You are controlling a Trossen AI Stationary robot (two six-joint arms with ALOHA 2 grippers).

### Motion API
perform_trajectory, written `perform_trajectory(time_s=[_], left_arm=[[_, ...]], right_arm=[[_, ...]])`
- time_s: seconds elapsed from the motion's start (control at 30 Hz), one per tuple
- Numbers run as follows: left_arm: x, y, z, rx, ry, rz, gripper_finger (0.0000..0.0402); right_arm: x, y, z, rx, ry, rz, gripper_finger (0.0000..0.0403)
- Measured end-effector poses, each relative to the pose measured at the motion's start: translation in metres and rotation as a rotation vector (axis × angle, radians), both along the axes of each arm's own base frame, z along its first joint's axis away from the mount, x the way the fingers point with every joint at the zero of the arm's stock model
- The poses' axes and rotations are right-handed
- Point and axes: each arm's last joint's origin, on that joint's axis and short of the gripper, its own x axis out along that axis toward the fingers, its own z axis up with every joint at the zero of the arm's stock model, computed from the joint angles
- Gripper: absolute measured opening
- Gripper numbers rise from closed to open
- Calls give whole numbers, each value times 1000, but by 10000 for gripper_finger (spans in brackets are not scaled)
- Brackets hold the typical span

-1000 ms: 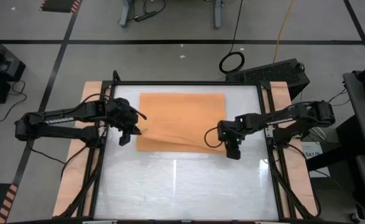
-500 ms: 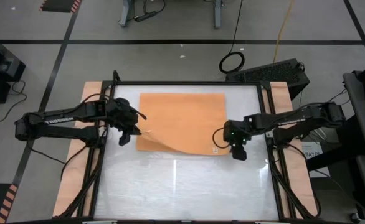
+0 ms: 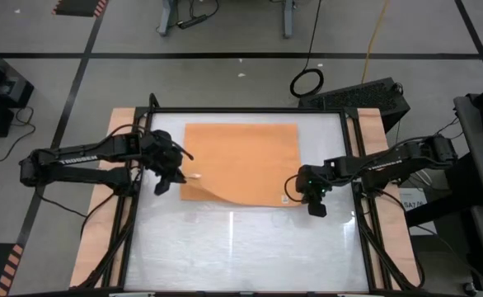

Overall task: Roll towel
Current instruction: Roll the yellow towel

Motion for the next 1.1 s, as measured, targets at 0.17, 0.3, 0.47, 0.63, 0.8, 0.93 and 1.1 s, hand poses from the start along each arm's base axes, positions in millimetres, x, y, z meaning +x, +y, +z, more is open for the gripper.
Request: perform_trajectory(time_s=[0.17,0.3,0.47,0.63,0.8,0.93,1.1], left_arm=[[0,-3,0,-6,-1,-20,103],[1,-4,0,3,2,-22,156],[1,-3,0,27,13,12,185],[5,-5,-2,32,11,57,187],[16,-4,-13,141,5,266,187],[24,5,-14,342,-7,517,187],[47,19,-15,519,-99,605,187]], right_arm=[[1,0,1,1,-13,0,20],[2,0,1,-1,-24,5,10],[3,0,1,1,-32,11,1],[5,0,9,-1,-69,15,1],[14,-1,32,-46,-217,-8,0],[25,-8,45,-236,-372,-134,0],[32,-25,49,-402,-445,-243,0]])
